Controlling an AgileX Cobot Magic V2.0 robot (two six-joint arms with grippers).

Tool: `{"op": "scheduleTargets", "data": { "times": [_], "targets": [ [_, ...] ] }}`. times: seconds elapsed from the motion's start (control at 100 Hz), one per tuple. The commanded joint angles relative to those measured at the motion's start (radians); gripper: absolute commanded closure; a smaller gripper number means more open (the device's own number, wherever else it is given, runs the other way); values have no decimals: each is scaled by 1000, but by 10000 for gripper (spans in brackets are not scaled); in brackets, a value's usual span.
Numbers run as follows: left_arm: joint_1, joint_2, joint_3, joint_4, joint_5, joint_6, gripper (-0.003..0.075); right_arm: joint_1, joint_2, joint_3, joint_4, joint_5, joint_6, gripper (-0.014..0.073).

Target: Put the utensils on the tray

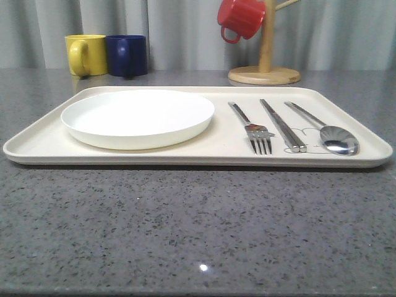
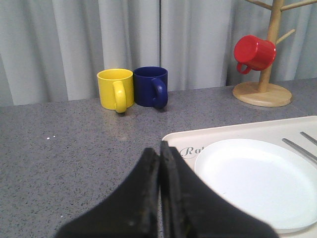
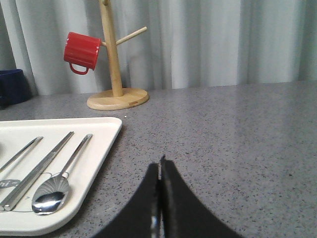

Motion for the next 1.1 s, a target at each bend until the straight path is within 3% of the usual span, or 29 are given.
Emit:
{"op": "scheduleTargets", "data": {
  "times": [0.0, 0.85, 0.91, 1.09],
  "targets": [
    [-6, 6, -29, -7, -78, 0, 738, -6, -21, -18, -4, -75, -9, 662],
    [-6, 4, -28, 17, -80, -4, 738, -6, -21, -18, -4, -75, -9, 662],
    [-6, -7, -28, 62, -80, -36, 738, -6, -21, -18, -4, -75, -9, 662],
    [-6, -96, 11, 348, -84, -316, 738, -6, -21, -18, -4, -75, -9, 662]
  ]
}}
